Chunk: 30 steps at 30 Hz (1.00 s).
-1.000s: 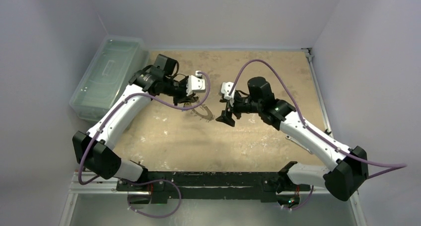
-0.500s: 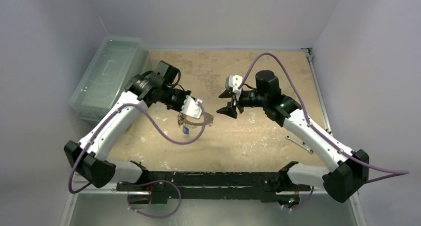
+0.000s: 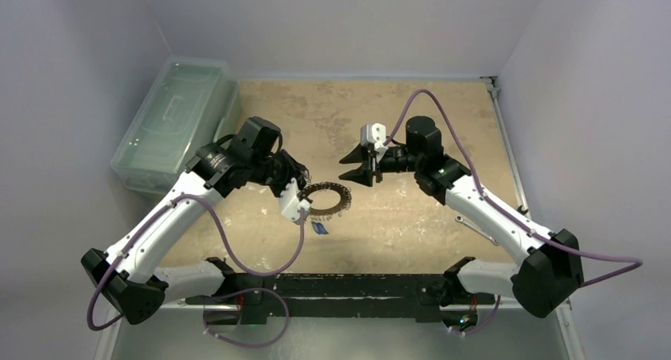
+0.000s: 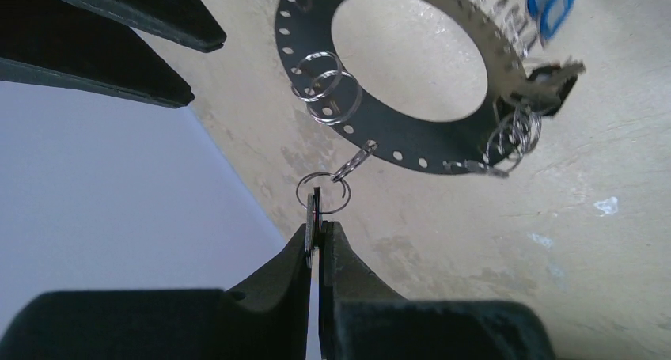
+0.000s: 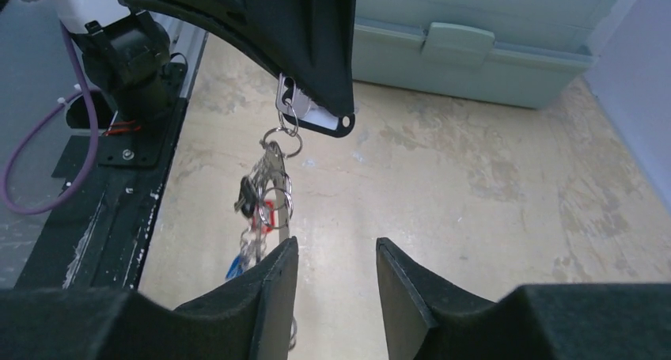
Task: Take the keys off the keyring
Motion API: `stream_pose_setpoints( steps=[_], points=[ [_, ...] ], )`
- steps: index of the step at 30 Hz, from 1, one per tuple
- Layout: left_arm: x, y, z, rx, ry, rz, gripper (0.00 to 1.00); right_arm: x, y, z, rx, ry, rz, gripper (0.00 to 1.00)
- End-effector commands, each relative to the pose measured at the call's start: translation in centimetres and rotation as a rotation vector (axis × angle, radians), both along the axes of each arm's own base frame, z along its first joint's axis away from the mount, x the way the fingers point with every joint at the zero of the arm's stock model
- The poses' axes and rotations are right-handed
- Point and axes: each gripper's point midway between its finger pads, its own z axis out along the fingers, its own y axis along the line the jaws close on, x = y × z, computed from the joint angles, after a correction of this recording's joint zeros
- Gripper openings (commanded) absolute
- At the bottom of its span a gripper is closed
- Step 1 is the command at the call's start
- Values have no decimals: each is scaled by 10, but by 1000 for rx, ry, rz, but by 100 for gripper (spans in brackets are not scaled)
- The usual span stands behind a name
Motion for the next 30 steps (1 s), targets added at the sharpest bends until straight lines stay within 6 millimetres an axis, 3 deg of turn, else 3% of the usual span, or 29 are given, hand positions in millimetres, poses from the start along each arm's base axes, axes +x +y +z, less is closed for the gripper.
stream_pose_setpoints(
  steps=[1, 12, 23, 30],
  points=[
    [4, -16, 15, -45, -150, -121, 0, -1, 6, 10, 66, -37, 33, 42],
    [-4, -35, 6, -59, -356, -300, 0, -1, 6, -1, 90, -26, 25, 36],
    [-9, -50, 21, -120, -452, -389, 0, -1, 9, -15, 110, -17, 25, 29],
    [-12, -59, 23, -141, -491, -429, 0, -19, 13, -12, 139, 30, 95, 27]
  ],
)
